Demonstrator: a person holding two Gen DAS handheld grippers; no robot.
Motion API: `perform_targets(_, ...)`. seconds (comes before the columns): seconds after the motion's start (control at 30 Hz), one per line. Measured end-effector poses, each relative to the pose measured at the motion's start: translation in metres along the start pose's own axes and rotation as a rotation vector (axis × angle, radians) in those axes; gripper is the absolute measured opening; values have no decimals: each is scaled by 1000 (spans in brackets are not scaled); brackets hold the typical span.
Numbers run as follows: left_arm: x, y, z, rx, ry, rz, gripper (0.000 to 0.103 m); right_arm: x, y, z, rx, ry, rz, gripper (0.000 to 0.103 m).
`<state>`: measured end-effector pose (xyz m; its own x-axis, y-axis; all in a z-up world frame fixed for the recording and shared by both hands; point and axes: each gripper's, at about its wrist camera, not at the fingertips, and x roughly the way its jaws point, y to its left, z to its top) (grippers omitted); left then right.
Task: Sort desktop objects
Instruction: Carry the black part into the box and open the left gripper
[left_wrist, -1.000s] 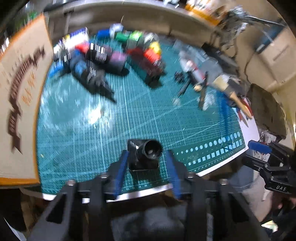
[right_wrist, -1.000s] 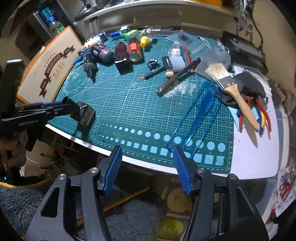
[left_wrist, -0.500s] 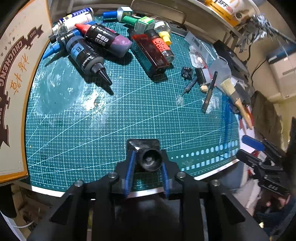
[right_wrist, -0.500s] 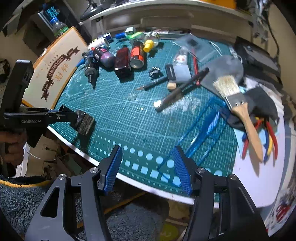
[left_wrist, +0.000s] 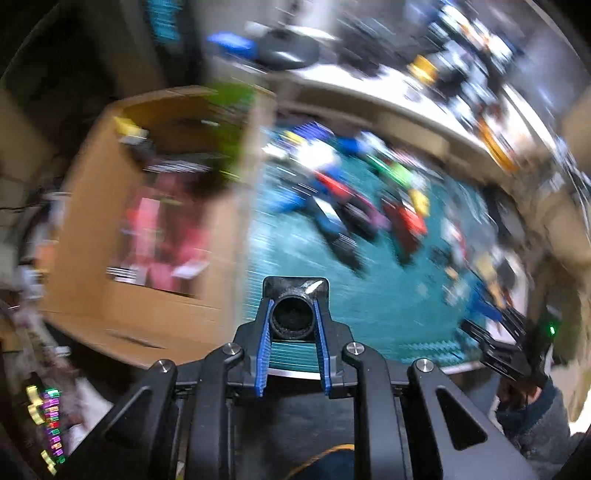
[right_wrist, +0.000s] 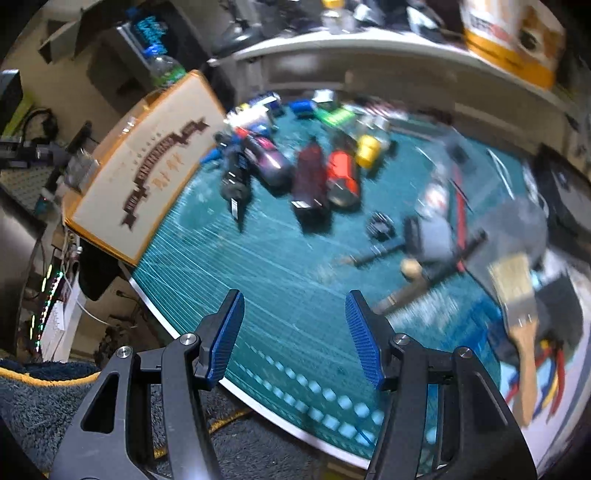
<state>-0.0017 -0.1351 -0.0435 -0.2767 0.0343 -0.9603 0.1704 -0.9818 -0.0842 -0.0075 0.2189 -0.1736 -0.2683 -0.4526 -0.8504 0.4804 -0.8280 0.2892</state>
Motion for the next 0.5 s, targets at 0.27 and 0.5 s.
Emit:
perform_targets(0.27, 90, 100, 61, 30, 190, 98, 21, 13, 58, 47, -47, -34, -24, 54)
perform_targets(0.5, 195, 111, 63, 186, 394, 79, 21, 15, 120, 85, -6, -77, -58, 54)
